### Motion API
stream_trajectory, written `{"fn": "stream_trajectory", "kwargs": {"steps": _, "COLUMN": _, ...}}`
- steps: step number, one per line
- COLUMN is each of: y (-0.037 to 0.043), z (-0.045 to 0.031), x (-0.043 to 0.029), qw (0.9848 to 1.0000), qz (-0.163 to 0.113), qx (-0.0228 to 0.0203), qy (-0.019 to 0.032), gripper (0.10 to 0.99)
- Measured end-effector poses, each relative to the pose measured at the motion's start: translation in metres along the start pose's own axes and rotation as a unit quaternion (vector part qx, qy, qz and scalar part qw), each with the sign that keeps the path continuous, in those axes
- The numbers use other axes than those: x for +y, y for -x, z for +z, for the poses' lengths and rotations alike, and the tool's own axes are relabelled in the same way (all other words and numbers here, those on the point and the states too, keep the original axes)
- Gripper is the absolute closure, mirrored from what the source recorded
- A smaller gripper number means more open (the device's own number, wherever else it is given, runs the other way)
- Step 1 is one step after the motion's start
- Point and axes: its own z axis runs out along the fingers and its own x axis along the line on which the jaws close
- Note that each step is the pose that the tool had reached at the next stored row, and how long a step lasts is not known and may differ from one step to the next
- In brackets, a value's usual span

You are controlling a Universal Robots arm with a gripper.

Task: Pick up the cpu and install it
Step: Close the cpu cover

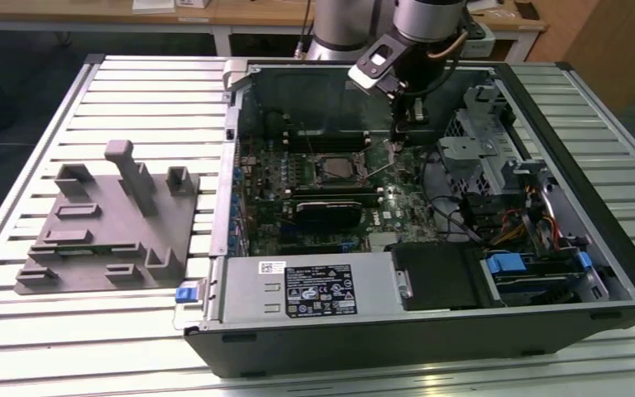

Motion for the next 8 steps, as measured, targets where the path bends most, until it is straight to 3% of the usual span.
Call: {"fn": "stream_trajectory", "kwargs": {"steps": 8, "y": -0.0007, "z": 0.0064, "x": 0.0105, "qw": 1.0, "qz": 0.0, "qx": 0.0, "qy": -0.0003, "gripper": 0.98}}
